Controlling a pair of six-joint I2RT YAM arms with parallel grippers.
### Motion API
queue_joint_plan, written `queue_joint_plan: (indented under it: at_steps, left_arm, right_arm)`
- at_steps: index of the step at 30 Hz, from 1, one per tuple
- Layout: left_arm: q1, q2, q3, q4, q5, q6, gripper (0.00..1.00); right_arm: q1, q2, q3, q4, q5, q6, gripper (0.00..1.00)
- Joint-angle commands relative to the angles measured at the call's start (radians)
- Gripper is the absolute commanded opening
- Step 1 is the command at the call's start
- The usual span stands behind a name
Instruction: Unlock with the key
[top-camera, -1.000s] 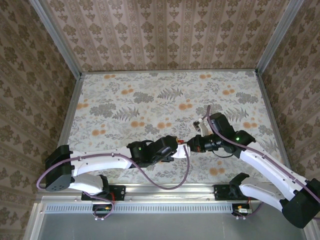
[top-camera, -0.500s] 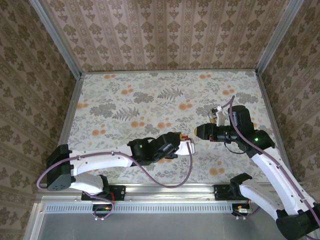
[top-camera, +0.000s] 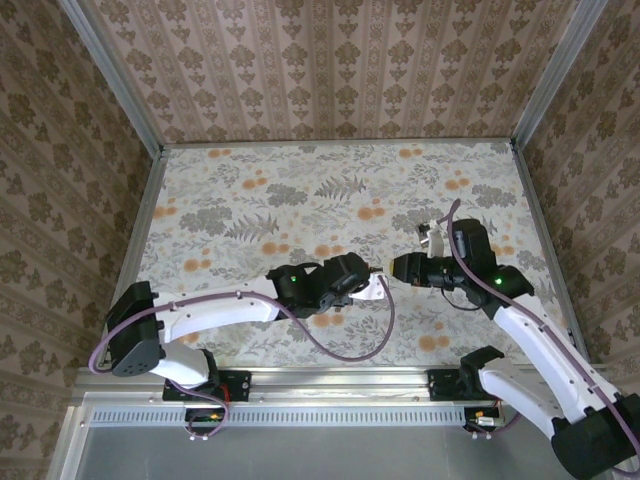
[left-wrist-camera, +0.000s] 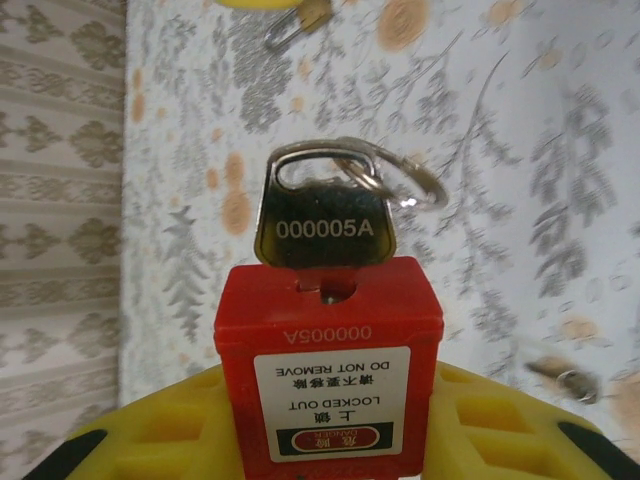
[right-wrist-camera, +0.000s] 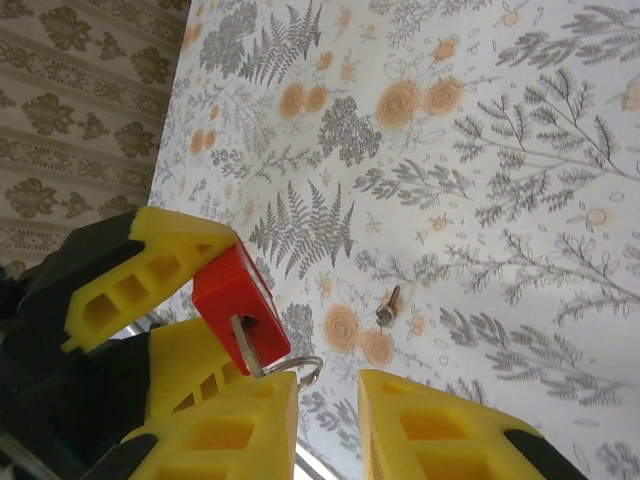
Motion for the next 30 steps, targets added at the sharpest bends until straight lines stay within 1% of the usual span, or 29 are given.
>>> queue_joint_plan:
  at_steps: [1, 3, 4, 6, 7, 8, 10, 13, 15, 16, 18, 22, 25, 30]
  left_arm:
    - [-0.001, -0.017, -0.049, 0.120, -0.195, 0.150, 0.00]
    - [-0.001, -0.023, -0.093, 0.218, -0.275, 0.233, 0.00]
    - [-0.002, -0.027, -0.121, 0.282, -0.312, 0.283, 0.00]
    - [-0.006, -0.045, -0.171, 0.414, -0.352, 0.367, 0.00]
    - [-0.012, -0.058, -0.207, 0.523, -0.367, 0.424, 0.00]
    - [-0.017, -0.075, -0.239, 0.609, -0.374, 0.466, 0.00]
    - [-0.025, -0.098, -0.269, 0.665, -0.372, 0.501, 0.00]
    - [-0.042, -0.114, -0.323, 0.811, -0.394, 0.583, 0.00]
    - [-0.050, -0.118, -0.342, 0.865, -0.410, 0.602, 0.00]
    - [-0.058, -0.119, -0.362, 0.934, -0.416, 0.638, 0.00]
    - [-0.066, -0.108, -0.382, 1.006, -0.433, 0.693, 0.00]
    - [-0.071, -0.059, -0.425, 1.206, -0.448, 0.826, 0.00]
    - [-0.074, -0.032, -0.432, 1.297, -0.451, 0.895, 0.00]
    - [-0.074, -0.038, -0.436, 1.266, -0.443, 0.877, 0.00]
  right_arm:
    - [-0.014, 0.029, -0.009, 0.157, -0.003, -0.019, 0.25]
    - [-0.018, 0.031, -0.018, 0.212, -0.024, -0.017, 0.31]
    - [-0.018, 0.028, -0.021, 0.234, -0.014, -0.016, 0.33]
    - [-0.022, 0.023, -0.017, 0.270, -0.009, -0.026, 0.35]
    - [-0.022, 0.024, -0.015, 0.286, -0.014, -0.031, 0.35]
    - [-0.021, 0.026, -0.014, 0.315, -0.031, -0.035, 0.37]
    - [-0.022, 0.026, -0.012, 0.335, -0.042, -0.048, 0.37]
    - [-0.022, 0.029, -0.024, 0.351, -0.029, -0.065, 0.37]
    - [-0.021, 0.034, -0.041, 0.372, -0.027, -0.071, 0.37]
    - [-0.017, 0.036, -0.052, 0.392, -0.027, -0.069, 0.38]
    - [-0.008, 0.050, -0.054, 0.408, -0.028, -0.069, 0.39]
    - [0.028, 0.081, -0.018, 0.404, -0.013, -0.114, 0.40]
    - [0.045, 0.085, -0.003, 0.386, -0.015, -0.142, 0.37]
    - [0.072, 0.057, -0.017, 0.386, -0.008, -0.159, 0.34]
